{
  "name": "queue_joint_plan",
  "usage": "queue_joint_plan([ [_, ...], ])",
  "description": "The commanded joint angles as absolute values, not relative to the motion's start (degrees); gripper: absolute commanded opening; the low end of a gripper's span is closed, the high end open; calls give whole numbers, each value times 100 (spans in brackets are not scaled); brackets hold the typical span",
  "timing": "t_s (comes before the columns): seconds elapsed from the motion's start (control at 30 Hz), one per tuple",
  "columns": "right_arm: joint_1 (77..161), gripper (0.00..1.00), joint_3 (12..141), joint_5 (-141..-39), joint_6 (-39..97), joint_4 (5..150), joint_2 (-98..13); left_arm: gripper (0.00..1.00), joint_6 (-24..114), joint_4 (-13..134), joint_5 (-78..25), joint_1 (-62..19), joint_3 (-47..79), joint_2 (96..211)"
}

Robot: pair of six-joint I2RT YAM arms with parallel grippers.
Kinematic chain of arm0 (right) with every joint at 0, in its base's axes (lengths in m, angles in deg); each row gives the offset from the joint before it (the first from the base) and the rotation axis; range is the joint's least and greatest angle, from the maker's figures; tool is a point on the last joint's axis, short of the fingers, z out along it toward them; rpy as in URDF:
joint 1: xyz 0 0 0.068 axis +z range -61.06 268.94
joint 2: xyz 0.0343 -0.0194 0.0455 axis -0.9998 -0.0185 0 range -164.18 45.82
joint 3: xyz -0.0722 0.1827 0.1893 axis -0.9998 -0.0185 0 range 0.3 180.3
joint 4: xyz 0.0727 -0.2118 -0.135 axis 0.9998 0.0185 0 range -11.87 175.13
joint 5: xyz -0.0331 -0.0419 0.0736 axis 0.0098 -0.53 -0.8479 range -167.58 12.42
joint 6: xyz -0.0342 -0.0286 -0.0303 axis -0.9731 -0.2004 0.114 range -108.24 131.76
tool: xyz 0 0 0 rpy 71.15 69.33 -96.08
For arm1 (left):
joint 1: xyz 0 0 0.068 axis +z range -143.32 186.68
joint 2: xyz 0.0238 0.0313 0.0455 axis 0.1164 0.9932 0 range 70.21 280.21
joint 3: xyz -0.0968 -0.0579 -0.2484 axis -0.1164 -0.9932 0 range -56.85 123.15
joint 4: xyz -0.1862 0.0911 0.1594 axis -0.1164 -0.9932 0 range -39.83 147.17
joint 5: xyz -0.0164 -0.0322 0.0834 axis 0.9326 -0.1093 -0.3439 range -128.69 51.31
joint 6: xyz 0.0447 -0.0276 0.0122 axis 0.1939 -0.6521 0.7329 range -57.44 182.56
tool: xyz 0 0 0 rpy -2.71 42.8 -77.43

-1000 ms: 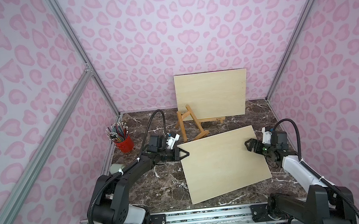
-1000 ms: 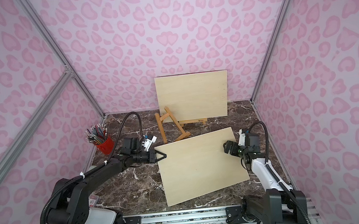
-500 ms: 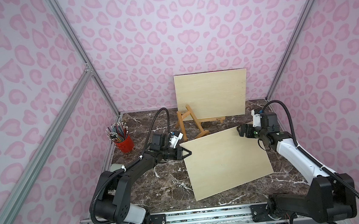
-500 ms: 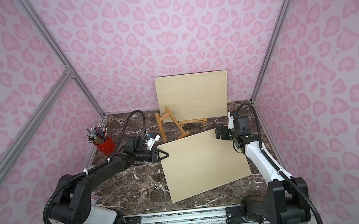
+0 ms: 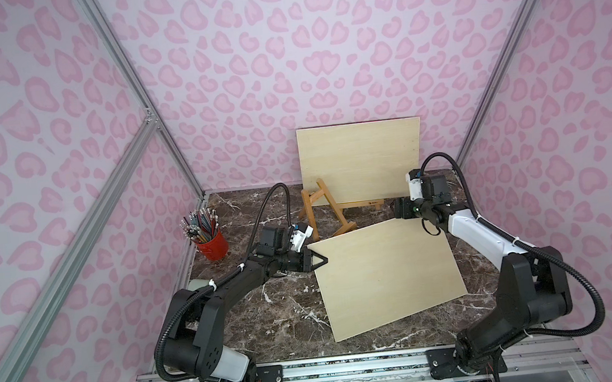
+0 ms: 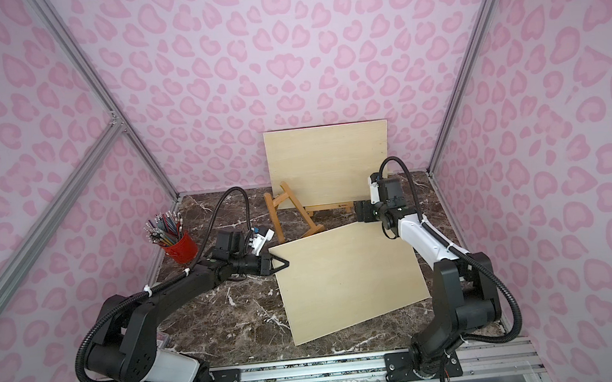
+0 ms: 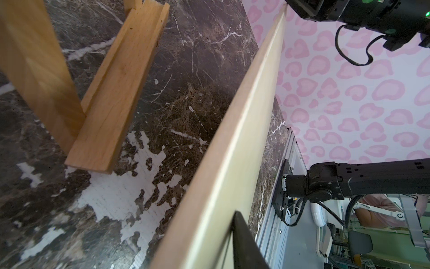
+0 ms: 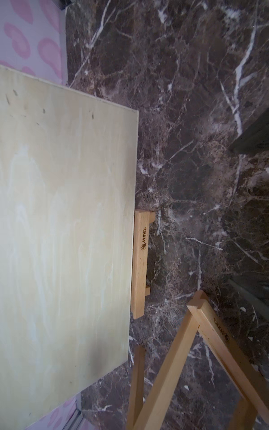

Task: Disassemble the easel
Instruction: Place the drawing board at the corner of the board.

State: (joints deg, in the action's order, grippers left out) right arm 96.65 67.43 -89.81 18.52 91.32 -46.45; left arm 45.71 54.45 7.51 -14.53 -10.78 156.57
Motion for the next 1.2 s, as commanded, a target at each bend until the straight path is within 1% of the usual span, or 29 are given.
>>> queue_joint_plan([
  [0.0,9672,82,6924,-8898,1476,9440,-4902,2,5260,5590,-1434,-1515,-1064,15704],
  [0.23,9632,77,7210,-8817,1136,10056,-5157,2,4682,6020,-1677,-1639,-1222,15704],
  [0.37,9637,76,7224,-8812,1010,10295,-5269,2,4502,6095,-1748,-1650,-1227,15734],
  [0.73,9691,70,6964,-8544,834,10598,-5264,2,4458,6007,-1788,-1651,-1031,15956],
  [1.0,9836,70,7274,-8226,705,10848,-5692,2,4486,5910,-1745,-1704,-879,16196],
  [1.17,9826,70,7435,-7987,614,11038,-6027,2,4256,6088,-2021,-1765,-1007,16175],
])
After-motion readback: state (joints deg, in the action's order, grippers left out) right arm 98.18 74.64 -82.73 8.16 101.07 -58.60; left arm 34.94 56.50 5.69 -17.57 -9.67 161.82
